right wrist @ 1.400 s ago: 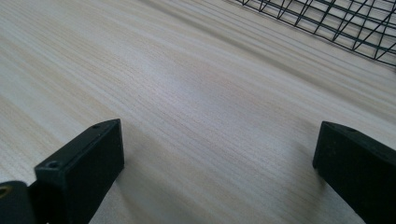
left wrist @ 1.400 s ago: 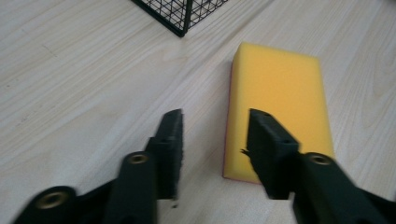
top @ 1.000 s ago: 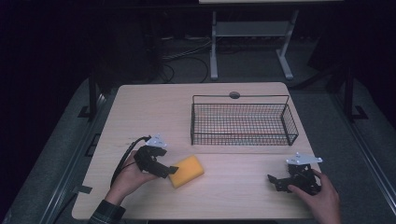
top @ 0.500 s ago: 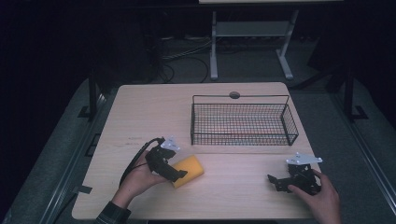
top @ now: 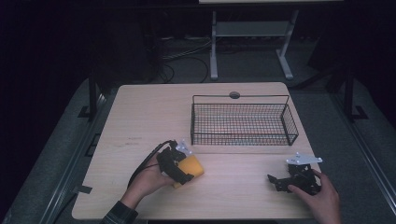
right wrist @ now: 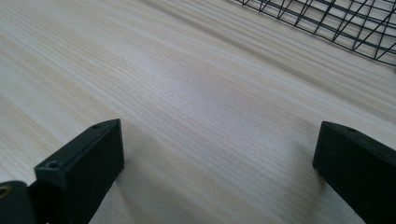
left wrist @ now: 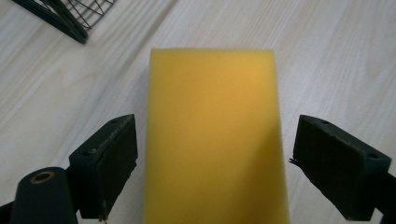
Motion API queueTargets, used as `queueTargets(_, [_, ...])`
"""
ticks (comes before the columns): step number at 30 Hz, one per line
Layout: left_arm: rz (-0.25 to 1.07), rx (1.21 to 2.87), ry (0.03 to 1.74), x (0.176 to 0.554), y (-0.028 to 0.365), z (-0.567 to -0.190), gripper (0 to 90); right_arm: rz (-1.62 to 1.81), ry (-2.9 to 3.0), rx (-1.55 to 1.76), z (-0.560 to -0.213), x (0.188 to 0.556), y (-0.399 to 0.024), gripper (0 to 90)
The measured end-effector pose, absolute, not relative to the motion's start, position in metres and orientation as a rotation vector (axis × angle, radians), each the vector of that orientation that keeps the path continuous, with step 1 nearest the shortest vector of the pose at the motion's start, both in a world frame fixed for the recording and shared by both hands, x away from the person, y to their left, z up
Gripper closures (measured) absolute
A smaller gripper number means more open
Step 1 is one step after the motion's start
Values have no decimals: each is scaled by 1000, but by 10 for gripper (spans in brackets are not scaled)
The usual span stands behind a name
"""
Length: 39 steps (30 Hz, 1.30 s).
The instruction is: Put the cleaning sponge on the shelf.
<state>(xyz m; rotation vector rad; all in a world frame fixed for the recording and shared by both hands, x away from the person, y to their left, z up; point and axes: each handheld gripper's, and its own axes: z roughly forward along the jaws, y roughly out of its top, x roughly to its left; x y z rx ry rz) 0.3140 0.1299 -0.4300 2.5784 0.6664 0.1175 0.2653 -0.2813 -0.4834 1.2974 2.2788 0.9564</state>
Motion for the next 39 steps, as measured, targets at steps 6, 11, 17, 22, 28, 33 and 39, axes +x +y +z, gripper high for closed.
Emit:
queueTargets(6, [119, 2623, 664, 315, 124, -440, 139, 956, 2279, 1298, -483, 265, -281, 13])
queueTargets(11, [130, 2646, 662, 315, 122, -442, 155, 956, 2279, 1297, -483, 265, -281, 13])
queueTargets(17, [137, 2671, 646, 316, 122, -442, 193, 956, 2279, 1297, -483, 265, -281, 13])
queueTargets(22, [146, 2660, 657, 316, 122, -442, 215, 956, 2279, 1297, -483, 265, -281, 13])
queueTargets(28, [141, 2656, 659, 316, 123, -441, 220, 957, 2279, 1297, -483, 265, -281, 13])
queueTargets(33, [129, 2642, 661, 315, 123, -438, 222, 956, 2279, 1297, -483, 265, -281, 13])
queueTargets(39, [108, 2637, 652, 316, 124, -434, 223, 956, 2279, 1297, -483, 265, -281, 13])
